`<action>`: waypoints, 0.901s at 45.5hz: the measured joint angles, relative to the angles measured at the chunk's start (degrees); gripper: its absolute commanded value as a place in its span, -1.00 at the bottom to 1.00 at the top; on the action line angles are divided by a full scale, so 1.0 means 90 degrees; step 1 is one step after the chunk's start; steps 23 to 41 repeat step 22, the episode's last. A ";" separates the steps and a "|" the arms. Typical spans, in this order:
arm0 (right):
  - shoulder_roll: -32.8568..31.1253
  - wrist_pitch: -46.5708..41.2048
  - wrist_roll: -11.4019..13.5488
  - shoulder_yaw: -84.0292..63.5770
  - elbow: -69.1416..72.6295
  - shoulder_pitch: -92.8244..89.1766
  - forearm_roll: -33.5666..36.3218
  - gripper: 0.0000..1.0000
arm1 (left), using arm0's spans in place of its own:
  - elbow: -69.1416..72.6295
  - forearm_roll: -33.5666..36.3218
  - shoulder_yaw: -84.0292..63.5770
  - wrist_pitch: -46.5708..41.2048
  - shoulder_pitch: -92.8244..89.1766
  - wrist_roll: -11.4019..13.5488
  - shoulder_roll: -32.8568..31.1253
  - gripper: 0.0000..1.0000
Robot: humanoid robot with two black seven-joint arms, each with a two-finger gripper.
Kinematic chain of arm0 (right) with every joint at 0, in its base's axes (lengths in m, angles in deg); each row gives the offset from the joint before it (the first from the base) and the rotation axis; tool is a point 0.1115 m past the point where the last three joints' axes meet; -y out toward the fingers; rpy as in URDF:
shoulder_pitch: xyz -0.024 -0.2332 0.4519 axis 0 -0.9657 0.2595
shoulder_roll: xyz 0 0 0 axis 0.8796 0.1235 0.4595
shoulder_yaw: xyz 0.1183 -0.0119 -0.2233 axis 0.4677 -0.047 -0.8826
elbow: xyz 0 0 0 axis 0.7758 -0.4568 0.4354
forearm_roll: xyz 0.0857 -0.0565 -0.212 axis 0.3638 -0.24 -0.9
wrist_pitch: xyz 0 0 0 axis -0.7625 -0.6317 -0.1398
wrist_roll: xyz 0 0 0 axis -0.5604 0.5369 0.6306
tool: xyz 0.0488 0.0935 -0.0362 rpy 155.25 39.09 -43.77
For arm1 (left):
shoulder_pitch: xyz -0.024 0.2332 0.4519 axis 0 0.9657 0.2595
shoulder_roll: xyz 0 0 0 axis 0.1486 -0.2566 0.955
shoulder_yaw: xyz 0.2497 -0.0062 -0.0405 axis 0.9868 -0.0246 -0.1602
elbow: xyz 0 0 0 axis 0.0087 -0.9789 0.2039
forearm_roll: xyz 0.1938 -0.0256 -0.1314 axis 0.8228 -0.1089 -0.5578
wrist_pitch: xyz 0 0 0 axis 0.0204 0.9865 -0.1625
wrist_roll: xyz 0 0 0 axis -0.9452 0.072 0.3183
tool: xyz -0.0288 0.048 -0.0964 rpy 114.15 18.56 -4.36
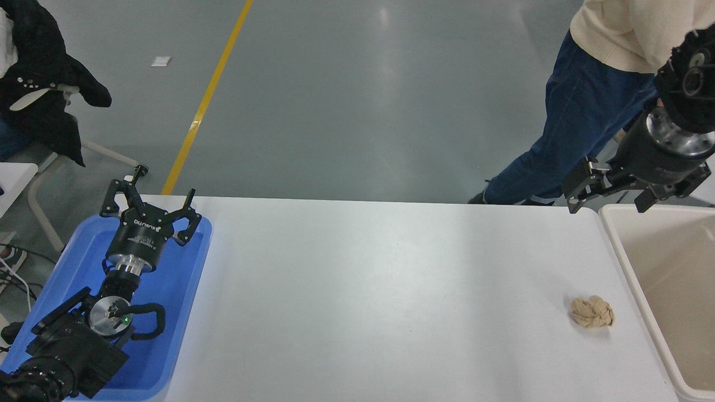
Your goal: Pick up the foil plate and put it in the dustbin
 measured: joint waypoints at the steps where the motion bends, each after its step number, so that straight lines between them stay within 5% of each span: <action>1: 0.0072 -0.0008 0.0002 -0.0010 0.0007 0.0068 0.0040 1.00 | 0.0000 0.0000 0.0000 0.0000 0.0000 0.0000 0.0000 1.00; 41: 0.0543 -0.0054 -0.0006 -0.0045 0.0048 0.0412 0.0202 1.00 | 0.0000 0.0000 0.0000 0.0000 0.0001 0.0000 0.0000 1.00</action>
